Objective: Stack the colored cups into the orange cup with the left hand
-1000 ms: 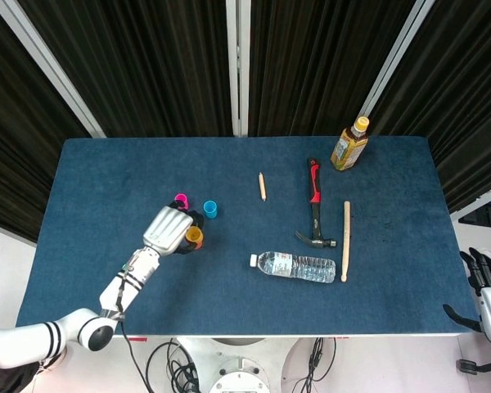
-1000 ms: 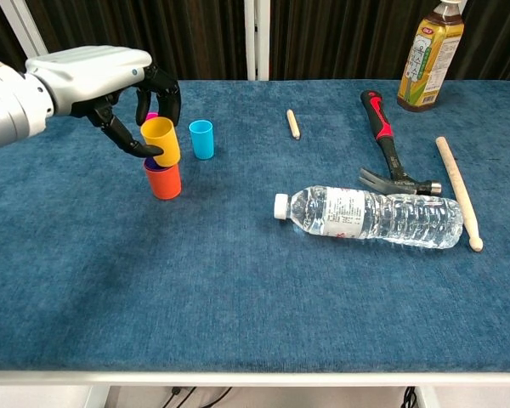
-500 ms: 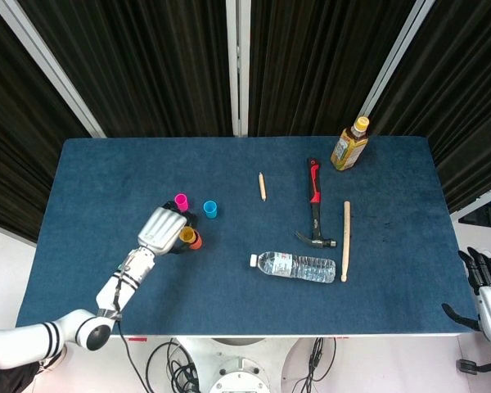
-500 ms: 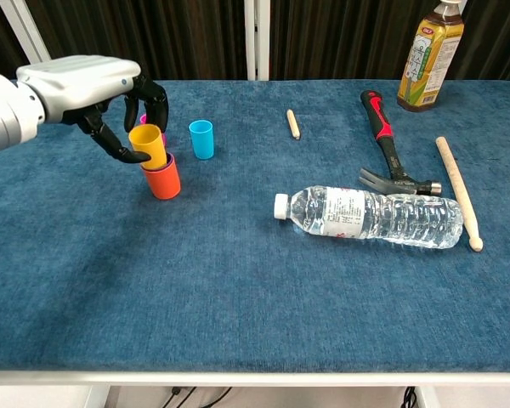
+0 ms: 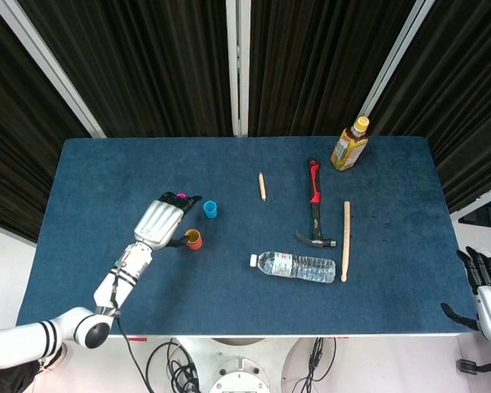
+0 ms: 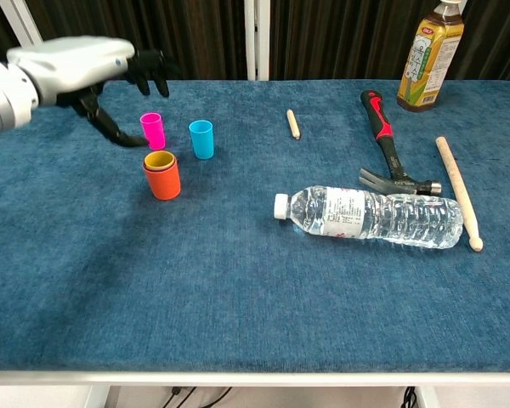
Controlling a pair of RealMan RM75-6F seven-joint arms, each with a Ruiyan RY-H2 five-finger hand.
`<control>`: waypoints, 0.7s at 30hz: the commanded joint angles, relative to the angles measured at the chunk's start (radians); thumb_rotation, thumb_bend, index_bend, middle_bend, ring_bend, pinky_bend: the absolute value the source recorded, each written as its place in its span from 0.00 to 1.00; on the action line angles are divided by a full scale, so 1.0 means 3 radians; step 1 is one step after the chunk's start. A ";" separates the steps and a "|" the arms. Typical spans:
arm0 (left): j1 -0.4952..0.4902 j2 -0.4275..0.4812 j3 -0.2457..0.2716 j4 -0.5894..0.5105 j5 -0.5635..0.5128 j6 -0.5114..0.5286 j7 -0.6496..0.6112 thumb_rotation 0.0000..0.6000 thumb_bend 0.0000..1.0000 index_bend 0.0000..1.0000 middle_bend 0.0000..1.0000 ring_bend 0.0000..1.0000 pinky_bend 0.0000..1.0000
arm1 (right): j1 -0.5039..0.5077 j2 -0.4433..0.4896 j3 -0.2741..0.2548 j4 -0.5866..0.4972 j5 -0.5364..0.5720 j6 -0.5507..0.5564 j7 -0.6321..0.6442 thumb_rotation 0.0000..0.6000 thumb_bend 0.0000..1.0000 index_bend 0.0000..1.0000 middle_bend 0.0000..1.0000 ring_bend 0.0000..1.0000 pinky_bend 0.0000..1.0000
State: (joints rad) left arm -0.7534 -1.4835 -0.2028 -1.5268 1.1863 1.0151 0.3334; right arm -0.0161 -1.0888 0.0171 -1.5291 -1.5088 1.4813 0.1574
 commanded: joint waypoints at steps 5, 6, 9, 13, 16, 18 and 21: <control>-0.0120 0.0118 -0.0245 0.0060 -0.0339 -0.0130 -0.0056 1.00 0.19 0.16 0.25 0.25 0.22 | -0.0009 0.0024 0.0000 -0.0073 -0.0040 0.0057 -0.0063 1.00 0.12 0.00 0.00 0.00 0.00; -0.0136 0.0118 -0.0254 0.0089 -0.0358 -0.0145 -0.0052 1.00 0.19 0.17 0.25 0.25 0.22 | -0.0007 0.0026 -0.0002 -0.0083 -0.0046 0.0059 -0.0077 1.00 0.12 0.00 0.00 0.00 0.00; -0.0192 0.0090 -0.0284 0.0195 -0.0458 -0.0228 -0.0075 1.00 0.19 0.17 0.26 0.25 0.22 | 0.0000 0.0029 -0.0015 -0.0120 -0.0070 0.0052 -0.0133 1.00 0.12 0.00 0.00 0.00 0.00; -0.0266 0.0010 -0.0286 0.0330 -0.0514 -0.0323 -0.0120 1.00 0.19 0.17 0.26 0.25 0.22 | 0.0007 0.0025 -0.0025 -0.0164 -0.0090 0.0048 -0.0192 1.00 0.12 0.00 0.00 0.00 0.00; -0.0345 -0.0067 -0.0290 0.0418 -0.0475 -0.0372 -0.0144 1.00 0.19 0.17 0.26 0.25 0.22 | 0.0017 0.0023 -0.0029 -0.0186 -0.0092 0.0030 -0.0224 1.00 0.12 0.00 0.00 0.00 0.00; -0.0411 -0.0120 -0.0303 0.0475 -0.0452 -0.0412 -0.0150 1.00 0.19 0.17 0.26 0.25 0.22 | 0.0018 0.0023 -0.0032 -0.0198 -0.0096 0.0032 -0.0236 1.00 0.12 0.00 0.00 0.00 0.00; -0.0538 -0.0219 -0.0330 0.0575 -0.0422 -0.0488 -0.0150 1.00 0.19 0.18 0.27 0.25 0.22 | 0.0011 0.0019 -0.0042 -0.0203 -0.0106 0.0041 -0.0242 1.00 0.12 0.00 0.00 0.00 0.00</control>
State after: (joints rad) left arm -0.8994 -1.5354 -0.2967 -1.3679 1.0534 0.8805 0.2897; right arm -0.0127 -1.0829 0.0044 -1.5900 -1.5403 1.4936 0.0851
